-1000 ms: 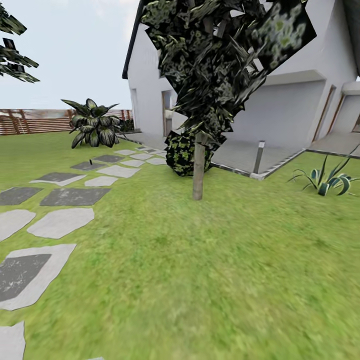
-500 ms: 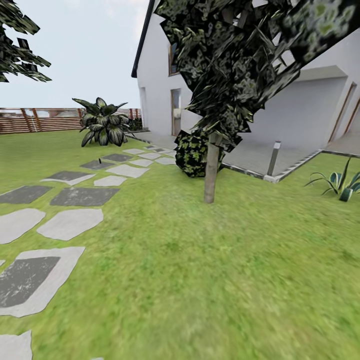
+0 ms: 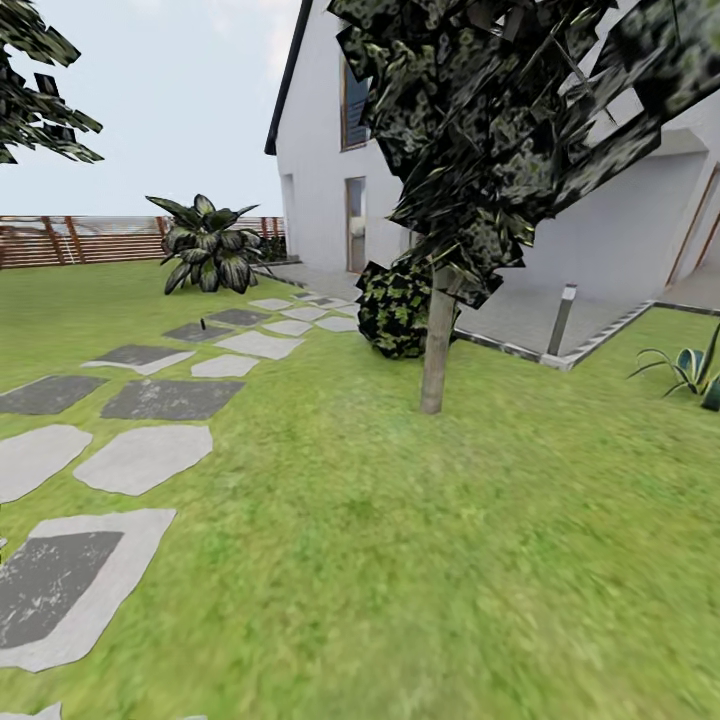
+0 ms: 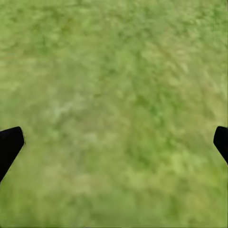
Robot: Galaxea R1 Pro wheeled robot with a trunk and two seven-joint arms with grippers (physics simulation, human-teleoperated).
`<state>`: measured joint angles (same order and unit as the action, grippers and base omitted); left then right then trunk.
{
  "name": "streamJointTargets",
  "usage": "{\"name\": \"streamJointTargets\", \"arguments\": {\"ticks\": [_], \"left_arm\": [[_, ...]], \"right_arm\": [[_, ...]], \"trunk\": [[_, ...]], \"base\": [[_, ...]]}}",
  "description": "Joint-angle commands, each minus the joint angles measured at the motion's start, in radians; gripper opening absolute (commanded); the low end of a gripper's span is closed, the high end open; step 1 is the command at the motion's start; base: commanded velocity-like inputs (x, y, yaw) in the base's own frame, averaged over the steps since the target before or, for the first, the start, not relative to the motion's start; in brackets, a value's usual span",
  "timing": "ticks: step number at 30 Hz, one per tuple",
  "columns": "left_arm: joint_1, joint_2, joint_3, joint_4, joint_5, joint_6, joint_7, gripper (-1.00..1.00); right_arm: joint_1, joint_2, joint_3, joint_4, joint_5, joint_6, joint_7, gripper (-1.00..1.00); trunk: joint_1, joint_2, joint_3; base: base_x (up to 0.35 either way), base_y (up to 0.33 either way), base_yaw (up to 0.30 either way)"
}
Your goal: In the garden, pick up the pesticide atomizer on the floor and spray pesticide onto both trees until each tree trunk is fully covered.
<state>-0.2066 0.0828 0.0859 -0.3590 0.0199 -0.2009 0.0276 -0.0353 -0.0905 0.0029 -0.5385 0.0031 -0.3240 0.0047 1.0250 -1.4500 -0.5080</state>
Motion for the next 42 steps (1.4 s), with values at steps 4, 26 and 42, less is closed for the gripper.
{"name": "streamJointTargets", "arguments": {"ticks": [4,26,42], "left_arm": [[0.000,0.000,-0.001,0.000,0.000,0.000,0.000,1.00],[0.000,-0.002,-0.002,0.000,0.000,0.000,0.001,1.00],[0.000,-0.001,-0.002,0.000,0.000,0.000,0.000,1.00]], "right_arm": [[0.000,0.000,0.000,0.000,0.000,0.000,0.000,1.00],[0.000,0.002,0.000,0.000,0.000,0.000,0.000,1.00],[0.000,0.002,0.000,0.000,0.000,0.000,0.001,1.00]], "trunk": [[0.000,0.000,-0.003],[0.000,0.000,-0.024],[0.000,0.000,-0.038]], "base": [[0.287,0.211,0.120],[0.301,0.186,0.206],[0.293,0.140,0.174]]}}
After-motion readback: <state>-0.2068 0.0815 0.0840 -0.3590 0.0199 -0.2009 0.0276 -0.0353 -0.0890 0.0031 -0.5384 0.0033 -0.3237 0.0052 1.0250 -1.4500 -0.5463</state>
